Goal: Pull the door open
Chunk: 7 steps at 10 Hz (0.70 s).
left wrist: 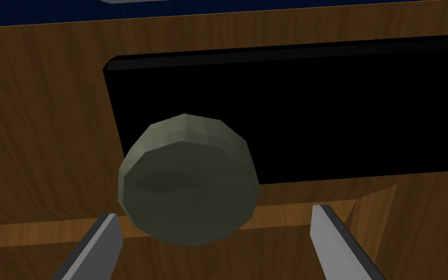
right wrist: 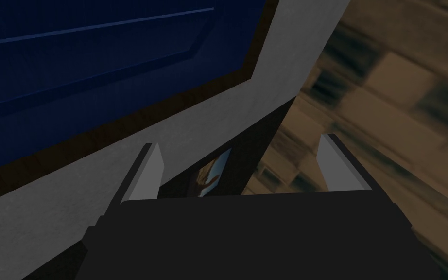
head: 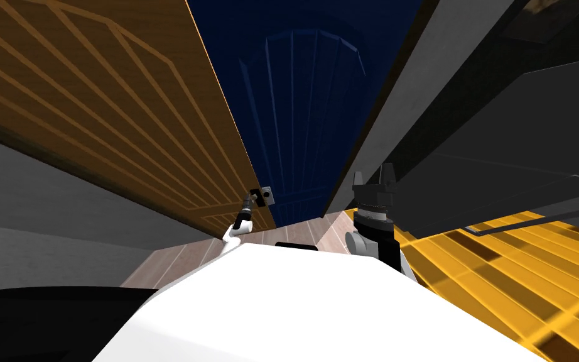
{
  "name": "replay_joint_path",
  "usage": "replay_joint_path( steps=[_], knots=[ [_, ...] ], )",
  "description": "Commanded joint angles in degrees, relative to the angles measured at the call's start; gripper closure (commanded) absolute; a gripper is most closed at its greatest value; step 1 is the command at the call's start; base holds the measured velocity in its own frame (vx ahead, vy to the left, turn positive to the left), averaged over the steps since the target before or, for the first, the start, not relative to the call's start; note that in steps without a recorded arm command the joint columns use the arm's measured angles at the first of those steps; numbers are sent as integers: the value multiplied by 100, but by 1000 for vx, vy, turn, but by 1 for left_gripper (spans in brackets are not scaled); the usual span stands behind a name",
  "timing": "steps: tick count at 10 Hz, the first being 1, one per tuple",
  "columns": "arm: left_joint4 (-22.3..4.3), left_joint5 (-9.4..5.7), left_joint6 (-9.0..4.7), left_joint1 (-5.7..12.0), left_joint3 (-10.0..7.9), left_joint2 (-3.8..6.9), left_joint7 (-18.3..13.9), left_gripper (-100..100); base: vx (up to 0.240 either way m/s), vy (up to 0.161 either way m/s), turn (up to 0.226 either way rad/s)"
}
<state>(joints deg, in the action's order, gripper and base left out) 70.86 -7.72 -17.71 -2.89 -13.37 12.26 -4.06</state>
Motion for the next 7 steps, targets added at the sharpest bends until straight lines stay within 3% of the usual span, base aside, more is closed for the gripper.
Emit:
replay_joint_path(
  steps=[1,2,7],
  knots=[
    [0,0,0,0,0,0,0,-100,71,-66,-34],
    [0,0,0,0,0,0,0,100,-7,8,35],
    [0,0,0,0,0,0,0,100,-14,9,-9]
  ],
)
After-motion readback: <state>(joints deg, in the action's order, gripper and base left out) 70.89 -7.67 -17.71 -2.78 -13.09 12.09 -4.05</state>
